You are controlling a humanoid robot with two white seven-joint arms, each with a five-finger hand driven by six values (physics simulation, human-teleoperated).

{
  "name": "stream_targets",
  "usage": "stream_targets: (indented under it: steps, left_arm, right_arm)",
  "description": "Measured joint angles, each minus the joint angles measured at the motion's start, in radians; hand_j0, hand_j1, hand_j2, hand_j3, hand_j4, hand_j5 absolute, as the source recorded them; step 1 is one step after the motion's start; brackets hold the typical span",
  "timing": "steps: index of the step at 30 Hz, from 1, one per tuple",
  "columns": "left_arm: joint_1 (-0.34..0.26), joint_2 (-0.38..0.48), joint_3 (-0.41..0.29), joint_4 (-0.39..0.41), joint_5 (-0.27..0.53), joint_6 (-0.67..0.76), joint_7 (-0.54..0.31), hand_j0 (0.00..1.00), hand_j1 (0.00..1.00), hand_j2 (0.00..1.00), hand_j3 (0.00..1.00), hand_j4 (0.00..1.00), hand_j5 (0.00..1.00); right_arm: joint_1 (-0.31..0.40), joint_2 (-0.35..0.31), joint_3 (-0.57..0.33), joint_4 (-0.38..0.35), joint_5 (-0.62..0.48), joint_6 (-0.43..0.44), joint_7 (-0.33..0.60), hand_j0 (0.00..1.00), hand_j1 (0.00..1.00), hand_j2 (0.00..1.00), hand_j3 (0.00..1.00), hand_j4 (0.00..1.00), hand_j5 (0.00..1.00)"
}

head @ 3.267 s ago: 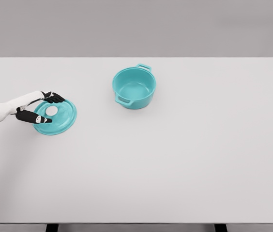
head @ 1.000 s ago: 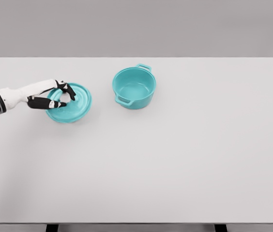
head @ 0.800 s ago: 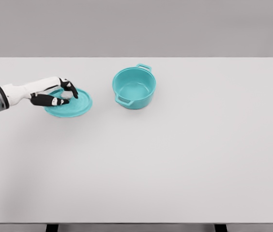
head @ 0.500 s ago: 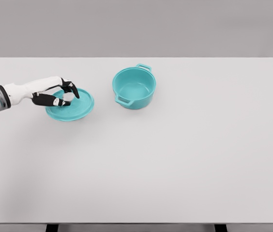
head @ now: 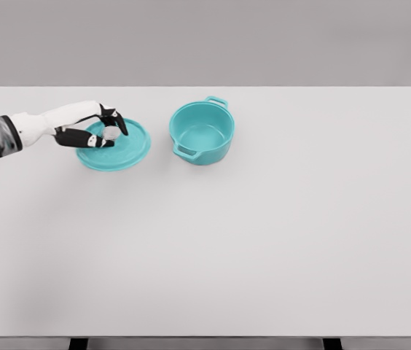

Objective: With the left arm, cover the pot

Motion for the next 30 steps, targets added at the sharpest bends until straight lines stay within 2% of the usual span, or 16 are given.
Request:
stream_targets:
  steps: [15, 23, 30]
  left_arm:
    - [-0.061, -0.079, -0.004, 0.005, -0.012, 0.000, 0.000, 0.48, 0.48, 0.48, 0.48, 0.48, 0.48]
    - [-0.072, -0.131, -0.005, 0.016, -0.039, 0.004, 0.000, 0.48, 0.48, 0.48, 0.48, 0.48, 0.48]
    - [-0.097, -0.183, -0.006, 0.067, -0.056, 0.006, -0.002, 0.48, 0.48, 0.48, 0.48, 0.48, 0.48]
  right_arm:
    - [0.000, 0.000, 0.000, 0.000, 0.000, 0.000, 0.000, 1.00, 1.00, 1.00, 1.00, 1.00, 1.00]
    - [0.000, 0.000, 0.000, 0.000, 0.000, 0.000, 0.000, 1.00, 1.00, 1.00, 1.00, 1.00, 1.00]
    - [0.000, 0.000, 0.000, 0.000, 0.000, 0.000, 0.000, 1.00, 1.00, 1.00, 1.00, 1.00, 1.00]
